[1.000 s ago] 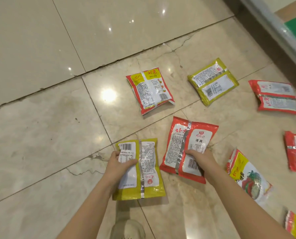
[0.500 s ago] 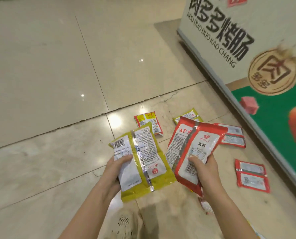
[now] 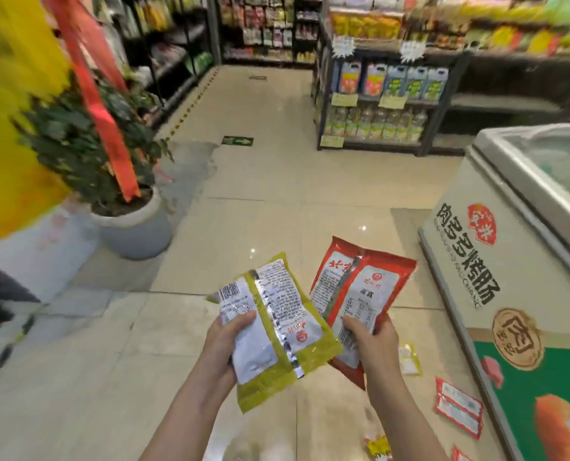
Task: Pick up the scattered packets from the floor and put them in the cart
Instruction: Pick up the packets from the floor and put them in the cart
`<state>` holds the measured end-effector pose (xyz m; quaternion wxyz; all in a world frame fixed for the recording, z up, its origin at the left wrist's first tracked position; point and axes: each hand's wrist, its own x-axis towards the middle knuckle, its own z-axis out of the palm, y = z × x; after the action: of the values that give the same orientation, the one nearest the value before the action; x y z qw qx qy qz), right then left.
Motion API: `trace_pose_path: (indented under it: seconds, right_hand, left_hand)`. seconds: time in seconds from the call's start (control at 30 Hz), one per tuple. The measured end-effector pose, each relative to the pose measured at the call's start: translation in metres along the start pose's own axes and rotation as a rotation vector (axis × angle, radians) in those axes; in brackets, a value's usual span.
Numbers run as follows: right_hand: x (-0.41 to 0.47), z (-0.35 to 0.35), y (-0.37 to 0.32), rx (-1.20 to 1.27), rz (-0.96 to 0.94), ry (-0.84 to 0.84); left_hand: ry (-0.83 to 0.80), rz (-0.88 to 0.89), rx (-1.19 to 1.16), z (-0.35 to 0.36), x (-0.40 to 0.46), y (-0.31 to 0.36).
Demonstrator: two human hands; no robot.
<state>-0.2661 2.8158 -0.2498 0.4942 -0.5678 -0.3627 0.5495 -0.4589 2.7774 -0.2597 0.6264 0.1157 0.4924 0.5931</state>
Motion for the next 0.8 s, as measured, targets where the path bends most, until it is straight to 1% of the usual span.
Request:
trace_pose_path:
  seconds: [0.1, 0.13, 0.17, 0.2, 0.23, 0.3, 0.43, 0.5, 0.6, 0.7, 0.8]
  right_hand:
    - [-0.059, 0.047, -0.033, -0.035, -0.026, -0.195]
    - [-0.068, 0.051, -0.037, -0.026, -0.031, -0.226]
    - [-0.105, 0.083, -0.047, -0.033, -0.049, -0.331]
    - [-0.126, 0.101, -0.051, -0.041, -0.070, -0.396]
    - [-0.135, 0.108, -0.050, -0.047, -0.080, -0.420]
    - [-0.190, 0.151, -0.051, -0.082, -0.093, -0.606]
    - [-0.321, 0.235, -0.028, -0.164, -0.184, -0.898]
    - [-0.401, 0.269, -0.008, -0.194, -0.234, -1.015]
    - [-0.533, 0.307, 0.031, -0.250, -0.228, -1.220]
    - [-0.670, 0.329, 0.071, -0.279, -0.197, -1.428]
    - [-0.802, 0.334, 0.102, -0.294, -0.192, -1.636]
  left_hand:
    - [0.128, 0.159, -0.025, -0.031, -0.076, 0.046]
    - [0.155, 0.185, -0.024, -0.037, -0.085, 0.048]
    - [0.256, 0.269, -0.046, -0.066, -0.128, 0.069]
    - [0.301, 0.323, -0.056, -0.085, -0.151, 0.078]
    - [0.319, 0.340, -0.046, -0.093, -0.164, 0.082]
    - [0.457, 0.425, -0.076, -0.142, -0.227, 0.095]
    - [0.755, 0.615, -0.145, -0.254, -0.372, 0.105]
    - [0.903, 0.703, -0.180, -0.307, -0.450, 0.099]
    - [1.113, 0.795, -0.226, -0.379, -0.580, 0.078]
    - [1.286, 0.845, -0.318, -0.434, -0.708, 0.042]
    - [1.469, 0.913, -0.388, -0.473, -0.823, 0.000]
